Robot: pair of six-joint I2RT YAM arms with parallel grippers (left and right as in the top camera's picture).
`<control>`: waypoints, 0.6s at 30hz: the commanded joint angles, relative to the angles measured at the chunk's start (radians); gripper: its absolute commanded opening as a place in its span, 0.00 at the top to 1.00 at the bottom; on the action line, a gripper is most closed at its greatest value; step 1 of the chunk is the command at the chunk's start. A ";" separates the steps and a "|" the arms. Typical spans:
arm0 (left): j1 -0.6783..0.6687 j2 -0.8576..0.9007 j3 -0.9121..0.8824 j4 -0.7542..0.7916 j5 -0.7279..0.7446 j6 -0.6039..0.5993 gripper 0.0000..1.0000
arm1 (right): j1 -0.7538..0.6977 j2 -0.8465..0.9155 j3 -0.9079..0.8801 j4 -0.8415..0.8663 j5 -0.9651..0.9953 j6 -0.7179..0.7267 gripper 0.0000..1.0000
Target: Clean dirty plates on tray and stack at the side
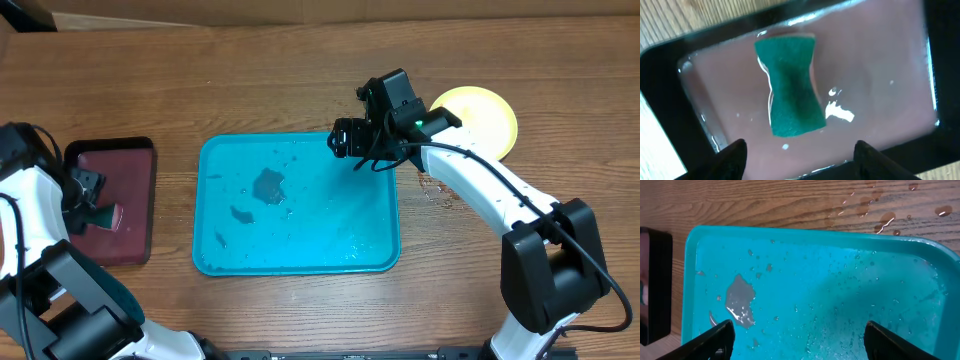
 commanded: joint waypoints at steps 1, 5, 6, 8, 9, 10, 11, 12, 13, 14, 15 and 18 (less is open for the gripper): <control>0.000 -0.012 0.025 0.005 0.102 0.083 0.29 | -0.003 -0.048 0.055 -0.033 0.001 0.002 0.16; 0.000 -0.051 0.113 -0.010 0.323 0.249 0.21 | -0.003 -0.112 0.145 -0.120 0.080 -0.005 0.14; 0.000 -0.074 0.136 -0.011 0.386 0.285 0.18 | -0.003 -0.139 0.165 -0.143 0.121 -0.005 0.13; 0.000 -0.124 0.162 -0.014 0.453 0.309 0.12 | -0.003 -0.189 0.185 -0.174 0.180 -0.005 0.11; 0.000 -0.164 0.169 -0.016 0.473 0.308 0.11 | -0.003 -0.219 0.190 -0.186 0.208 -0.005 0.11; 0.000 -0.202 0.169 -0.016 0.481 0.308 0.10 | -0.003 -0.253 0.192 -0.196 0.230 -0.005 0.09; 0.000 -0.243 0.169 -0.018 0.479 0.309 0.09 | -0.003 -0.286 0.192 -0.208 0.249 -0.005 0.08; 0.000 -0.284 0.169 -0.023 0.473 0.318 0.09 | -0.003 -0.320 0.192 -0.218 0.265 -0.005 0.07; 0.000 -0.326 0.169 -0.030 0.467 0.329 0.09 | -0.003 -0.355 0.192 -0.230 0.281 -0.004 0.07; -0.001 -0.367 0.167 -0.035 0.465 0.340 0.09 | -0.002 -0.384 0.192 -0.237 0.291 -0.004 0.07; -0.001 -0.409 0.163 -0.039 0.465 0.347 0.09 | 0.000 -0.410 0.191 -0.242 0.299 -0.004 0.07; -0.004 -0.535 0.133 -0.035 0.473 0.340 0.09 | 0.012 -0.468 0.191 -0.249 0.327 -0.004 0.07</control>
